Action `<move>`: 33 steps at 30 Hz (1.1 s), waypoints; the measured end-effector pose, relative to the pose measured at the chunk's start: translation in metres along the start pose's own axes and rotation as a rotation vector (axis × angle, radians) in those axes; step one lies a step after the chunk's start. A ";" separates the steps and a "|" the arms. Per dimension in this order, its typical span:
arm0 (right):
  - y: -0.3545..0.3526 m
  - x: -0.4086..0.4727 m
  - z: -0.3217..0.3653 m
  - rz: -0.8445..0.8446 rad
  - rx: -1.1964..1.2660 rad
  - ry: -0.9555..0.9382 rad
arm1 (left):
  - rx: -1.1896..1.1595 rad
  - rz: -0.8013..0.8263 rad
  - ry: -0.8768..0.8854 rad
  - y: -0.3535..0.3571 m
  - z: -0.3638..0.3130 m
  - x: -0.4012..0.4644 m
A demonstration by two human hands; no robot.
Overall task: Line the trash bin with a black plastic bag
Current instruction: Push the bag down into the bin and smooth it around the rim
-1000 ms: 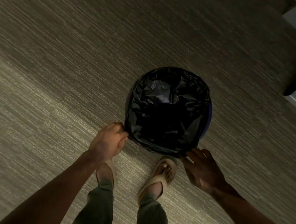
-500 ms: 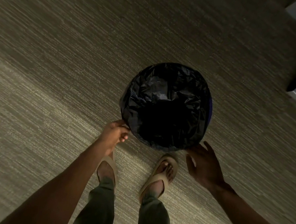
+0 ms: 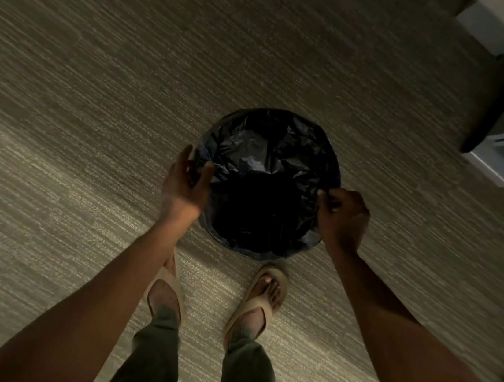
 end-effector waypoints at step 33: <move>0.007 0.048 -0.010 0.264 0.443 0.380 | 1.195 0.410 0.407 0.051 -0.102 0.124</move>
Point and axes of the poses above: each hand's wrist, its own x-axis towards the middle knuckle, its own y-axis out of the palm, z = x × y, the point moved 1 cm from there along x, towards the middle knuckle, and after that the axes turned 15 degrees about z, right-handed, at the moved point
